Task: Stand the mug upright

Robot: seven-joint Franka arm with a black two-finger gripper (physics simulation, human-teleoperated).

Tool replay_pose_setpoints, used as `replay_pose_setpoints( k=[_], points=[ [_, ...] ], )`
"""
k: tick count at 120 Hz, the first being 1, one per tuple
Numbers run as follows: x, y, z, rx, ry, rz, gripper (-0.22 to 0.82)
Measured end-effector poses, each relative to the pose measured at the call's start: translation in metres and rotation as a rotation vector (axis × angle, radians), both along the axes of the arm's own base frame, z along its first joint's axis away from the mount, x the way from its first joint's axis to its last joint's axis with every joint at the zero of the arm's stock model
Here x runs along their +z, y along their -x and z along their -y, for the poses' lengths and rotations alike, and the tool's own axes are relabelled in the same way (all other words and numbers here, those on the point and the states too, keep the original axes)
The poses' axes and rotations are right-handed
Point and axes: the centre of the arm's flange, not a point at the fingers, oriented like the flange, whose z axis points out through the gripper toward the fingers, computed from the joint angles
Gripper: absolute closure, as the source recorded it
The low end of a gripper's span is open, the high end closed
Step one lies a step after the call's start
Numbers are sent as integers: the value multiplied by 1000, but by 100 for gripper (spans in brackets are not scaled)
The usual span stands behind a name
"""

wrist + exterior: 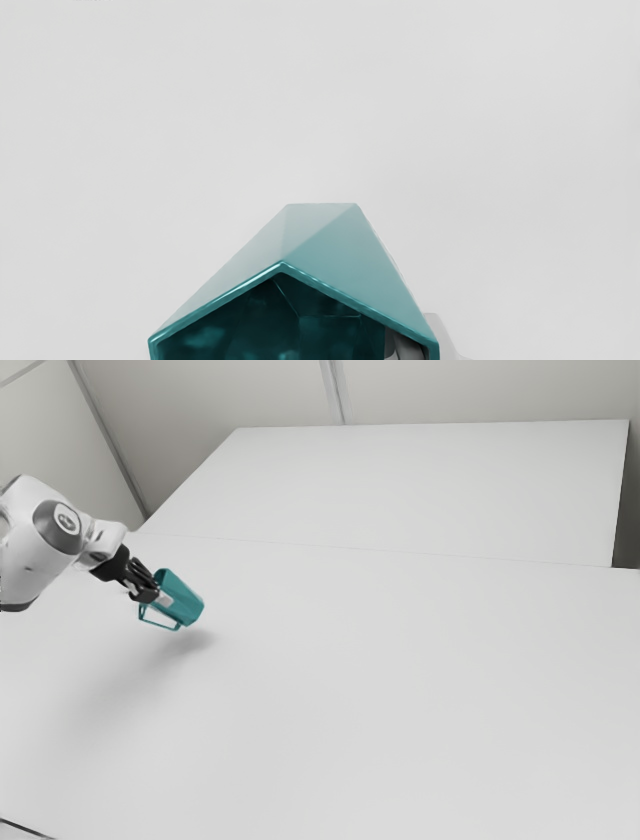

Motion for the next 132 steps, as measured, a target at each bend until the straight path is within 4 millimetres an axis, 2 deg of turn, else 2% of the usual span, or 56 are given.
replay_pose_setpoints(
  k=[16,31,57,65,80,87,97,108,132],
  points=[
    [11,-2,59,-46,-121,-85,79],
    [12,-4,112,-67,-242,-171,79],
    [-6,-21,176,-8,-391,-285,79],
    [-12,-21,171,55,-421,-311,79],
    [-17,-19,120,254,-432,-358,79],
    [-20,-17,106,325,-433,-375,79],
    [-24,-20,109,383,-435,-388,79],
    [-28,-29,117,430,-436,-393,79],
    [-38,-50,122,529,-428,-402,79]
  ],
)
